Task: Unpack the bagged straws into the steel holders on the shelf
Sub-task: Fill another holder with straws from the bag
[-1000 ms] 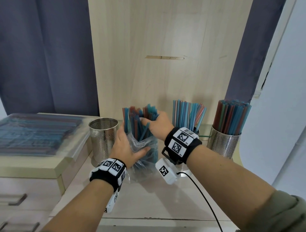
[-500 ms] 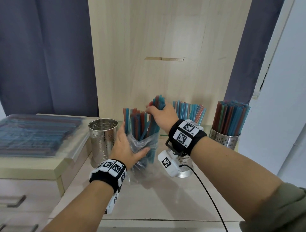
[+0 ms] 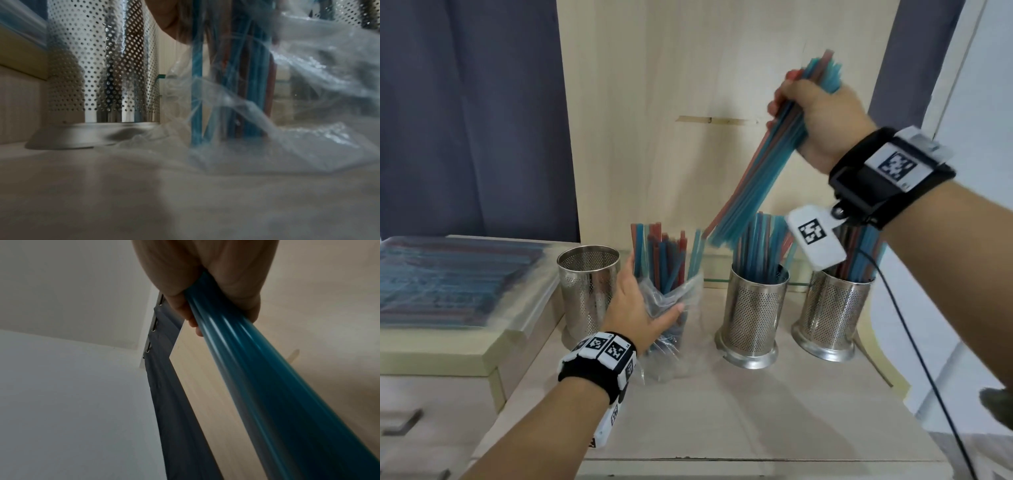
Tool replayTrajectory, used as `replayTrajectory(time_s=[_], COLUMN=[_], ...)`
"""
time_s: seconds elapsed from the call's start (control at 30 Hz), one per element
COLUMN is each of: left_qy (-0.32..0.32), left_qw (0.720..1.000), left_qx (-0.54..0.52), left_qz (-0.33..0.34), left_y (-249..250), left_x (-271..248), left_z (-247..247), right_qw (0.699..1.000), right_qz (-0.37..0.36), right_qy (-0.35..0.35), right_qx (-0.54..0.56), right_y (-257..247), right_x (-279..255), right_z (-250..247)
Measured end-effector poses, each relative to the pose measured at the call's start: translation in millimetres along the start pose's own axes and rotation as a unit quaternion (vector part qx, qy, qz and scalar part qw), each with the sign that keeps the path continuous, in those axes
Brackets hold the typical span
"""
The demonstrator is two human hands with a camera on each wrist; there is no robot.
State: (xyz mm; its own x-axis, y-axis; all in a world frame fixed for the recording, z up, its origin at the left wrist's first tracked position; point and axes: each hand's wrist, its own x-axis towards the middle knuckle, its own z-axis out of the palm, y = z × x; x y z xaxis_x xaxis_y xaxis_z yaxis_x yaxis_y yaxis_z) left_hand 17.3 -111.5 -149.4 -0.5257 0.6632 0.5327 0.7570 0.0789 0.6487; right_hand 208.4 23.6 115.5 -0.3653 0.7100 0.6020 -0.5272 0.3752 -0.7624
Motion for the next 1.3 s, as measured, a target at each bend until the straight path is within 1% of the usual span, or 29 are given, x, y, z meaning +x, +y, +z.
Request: replayTrajectory(time_s=[0.1,0.23,0.37,0.5,0.83,1.03,1.2,1.3], left_qy=[-0.003,-0.002,-0.003,-0.004,0.005,0.0,0.002,0.002], left_qw=[1.0,1.0,1.0,1.0,1.0,1.0,1.0,1.0], left_qx=[0.003,0.006,0.01,0.011,0.006,0.002,0.006,0.01], left_qz=[-0.001,-0.004,-0.006,-0.007,0.004,0.004,0.002,0.004], left_y=[-1.5,-0.4,-0.9,-1.2,-5.6,-10.9,-11.1,-9.6], left_x=[0.9,1.1,0.9,0.2,2.6,4.7,4.5,4.5], left_z=[0.9,1.5,2.4,2.0,3.1,4.5,5.4,5.5], right_qw=[0.999,0.997,0.993,0.99,0.98,0.957,0.926,0.923], right_qz=[-0.025,-0.024,-0.008,0.019,0.064,0.093,0.098,0.091], right_qy=[0.007,0.022,0.021,0.004,0.001,-0.018,0.017,0.073], right_qx=[-0.027,-0.077,-0.112,-0.143,-0.19,-0.274,-0.365,-0.366], right_y=[-14.3,-8.1,11.4,31.8,78.7,114.8,138.3,139.3], right_x=[5.7,3.5,-2.5,-7.0,-22.3,-43.9,-60.2,-63.3], right_z=[-18.2,-35.0,-46.2,-50.5,-44.0,-42.9,-43.6,-42.8])
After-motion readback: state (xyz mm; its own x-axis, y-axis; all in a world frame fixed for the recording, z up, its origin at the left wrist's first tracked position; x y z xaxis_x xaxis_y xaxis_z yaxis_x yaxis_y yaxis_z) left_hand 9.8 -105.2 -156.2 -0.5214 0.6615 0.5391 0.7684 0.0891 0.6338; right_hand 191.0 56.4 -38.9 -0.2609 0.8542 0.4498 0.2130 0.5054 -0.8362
